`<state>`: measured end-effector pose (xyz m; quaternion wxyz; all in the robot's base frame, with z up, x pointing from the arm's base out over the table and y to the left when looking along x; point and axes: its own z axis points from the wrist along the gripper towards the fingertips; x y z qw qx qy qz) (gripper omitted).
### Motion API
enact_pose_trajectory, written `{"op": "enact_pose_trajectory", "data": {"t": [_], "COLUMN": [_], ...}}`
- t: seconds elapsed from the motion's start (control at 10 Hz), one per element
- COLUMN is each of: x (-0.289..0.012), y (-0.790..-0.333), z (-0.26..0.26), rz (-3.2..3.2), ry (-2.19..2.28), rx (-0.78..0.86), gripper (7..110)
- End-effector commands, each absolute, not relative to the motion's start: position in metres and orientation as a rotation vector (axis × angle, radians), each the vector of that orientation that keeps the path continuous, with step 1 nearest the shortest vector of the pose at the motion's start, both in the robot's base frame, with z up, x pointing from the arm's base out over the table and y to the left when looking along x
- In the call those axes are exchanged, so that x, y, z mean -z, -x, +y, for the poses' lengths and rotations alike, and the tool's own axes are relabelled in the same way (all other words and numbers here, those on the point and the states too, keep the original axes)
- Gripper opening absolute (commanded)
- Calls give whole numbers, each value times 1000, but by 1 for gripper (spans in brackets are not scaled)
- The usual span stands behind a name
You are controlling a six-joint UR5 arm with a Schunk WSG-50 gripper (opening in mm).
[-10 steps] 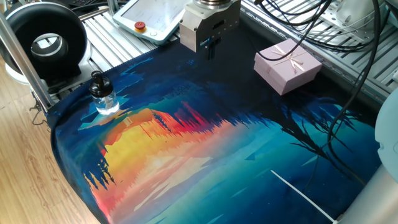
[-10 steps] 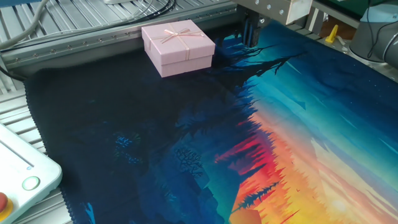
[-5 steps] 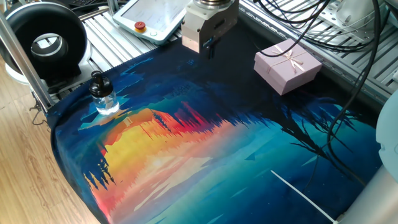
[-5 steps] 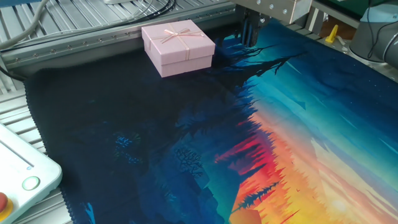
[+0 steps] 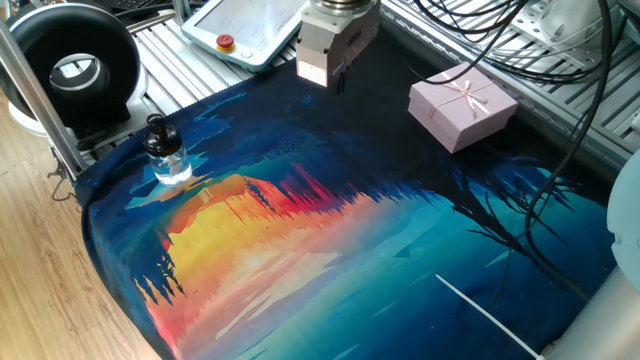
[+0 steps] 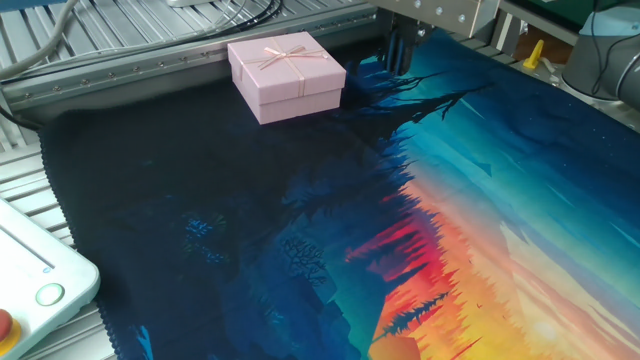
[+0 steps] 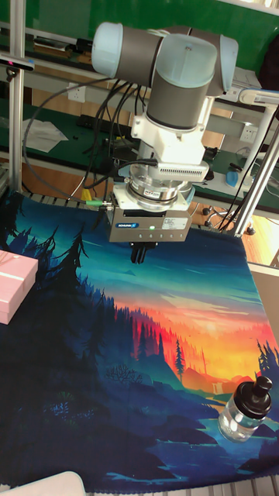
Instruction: Unscrew the lid from the jar
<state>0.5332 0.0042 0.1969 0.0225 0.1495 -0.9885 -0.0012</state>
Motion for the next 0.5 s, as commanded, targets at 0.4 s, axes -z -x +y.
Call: {"op": "enact_pose_trajectory", "data": {"t": [0.4], "x": [-197], "y": [-535], "z": [2], "rz": [-3044], "ry": [-598], "rx": [-19], "gripper": [7]}}
